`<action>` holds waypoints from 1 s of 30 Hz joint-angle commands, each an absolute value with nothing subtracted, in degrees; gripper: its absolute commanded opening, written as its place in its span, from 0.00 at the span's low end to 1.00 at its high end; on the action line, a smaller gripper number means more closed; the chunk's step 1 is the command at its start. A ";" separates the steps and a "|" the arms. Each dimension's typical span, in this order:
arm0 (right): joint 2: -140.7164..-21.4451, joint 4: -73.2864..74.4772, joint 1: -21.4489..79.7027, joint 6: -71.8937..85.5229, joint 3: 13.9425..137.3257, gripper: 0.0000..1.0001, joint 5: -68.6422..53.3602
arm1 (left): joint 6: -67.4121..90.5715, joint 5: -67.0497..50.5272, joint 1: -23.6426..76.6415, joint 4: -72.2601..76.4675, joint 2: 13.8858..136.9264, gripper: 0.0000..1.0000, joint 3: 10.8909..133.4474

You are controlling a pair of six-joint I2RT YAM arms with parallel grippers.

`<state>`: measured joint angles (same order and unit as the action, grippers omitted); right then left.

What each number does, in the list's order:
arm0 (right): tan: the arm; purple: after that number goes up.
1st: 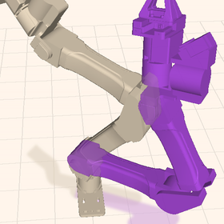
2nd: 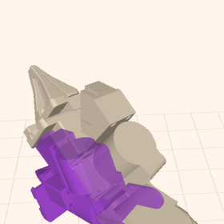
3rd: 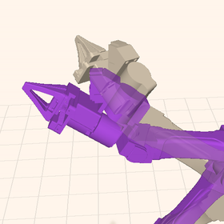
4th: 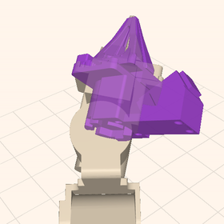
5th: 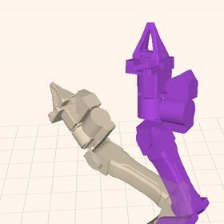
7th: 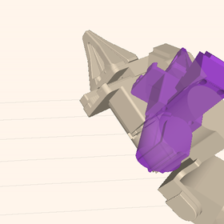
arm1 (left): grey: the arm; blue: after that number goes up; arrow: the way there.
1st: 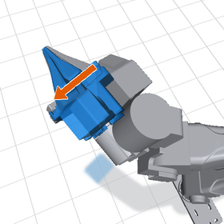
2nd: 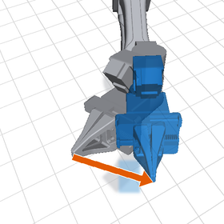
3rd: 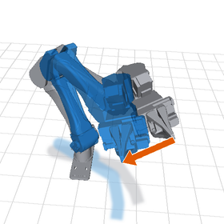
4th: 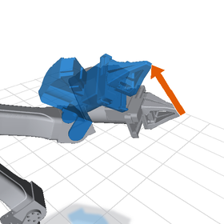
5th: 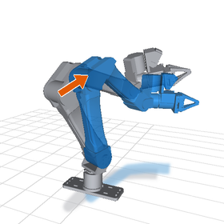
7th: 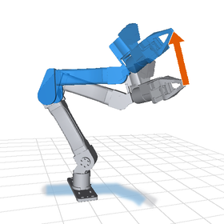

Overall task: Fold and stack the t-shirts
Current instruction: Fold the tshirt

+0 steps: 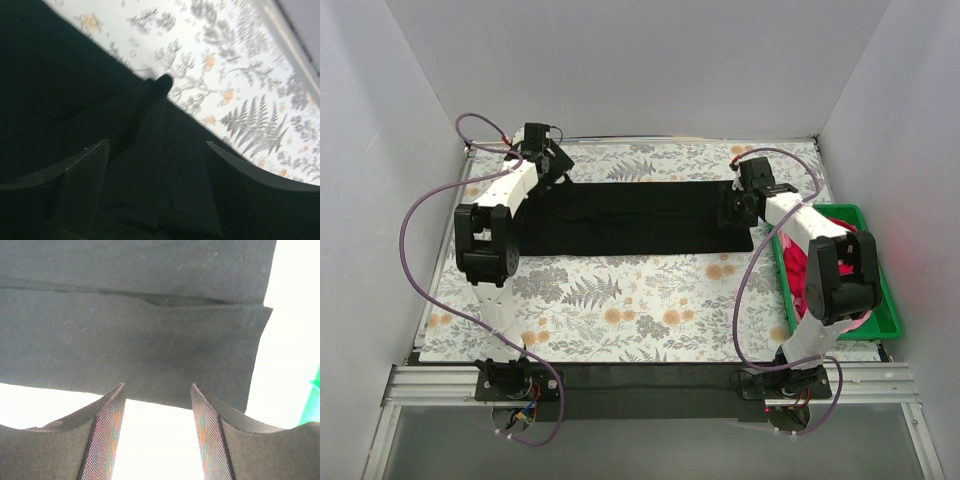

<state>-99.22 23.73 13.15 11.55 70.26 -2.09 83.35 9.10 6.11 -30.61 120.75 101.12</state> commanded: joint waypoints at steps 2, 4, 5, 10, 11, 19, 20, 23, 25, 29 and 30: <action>-93.52 23.38 13.27 10.28 67.50 0.52 -3.78 | 82.44 7.65 6.50 -31.02 111.63 0.68 92.48; -91.68 23.55 13.27 10.46 66.01 0.52 -4.83 | 82.70 7.38 6.77 -31.11 108.48 0.64 86.87; -91.15 23.64 13.27 10.46 65.57 0.52 -5.27 | 83.14 7.12 6.77 -31.03 107.67 0.62 85.10; -88.60 23.56 13.27 10.81 62.50 0.52 -7.20 | 83.67 5.63 6.85 -29.36 106.08 0.50 78.75; -88.51 23.55 13.27 10.81 62.32 0.52 -7.29 | 83.76 5.28 6.94 -28.75 106.43 0.48 78.31; -87.37 23.55 13.27 10.72 60.73 0.51 -7.21 | 84.99 3.96 7.21 -26.89 109.25 0.39 78.66; -87.28 23.55 13.27 10.72 60.56 0.51 -7.12 | 85.08 3.87 7.21 -26.81 109.34 0.38 78.58; -86.84 23.55 13.27 10.72 60.38 0.51 -6.77 | 85.34 3.43 7.47 -26.98 109.51 0.36 78.49; -86.49 23.55 13.18 10.72 60.21 0.51 -6.59 | 85.78 4.21 7.56 -27.33 108.90 0.36 77.96; -86.40 23.55 13.27 10.90 60.03 0.51 -6.68 | 86.31 5.80 7.56 -28.47 108.89 0.37 77.17; -86.40 23.55 13.27 10.90 59.94 0.51 -6.68 | 86.22 5.80 7.56 -28.65 109.24 0.37 77.08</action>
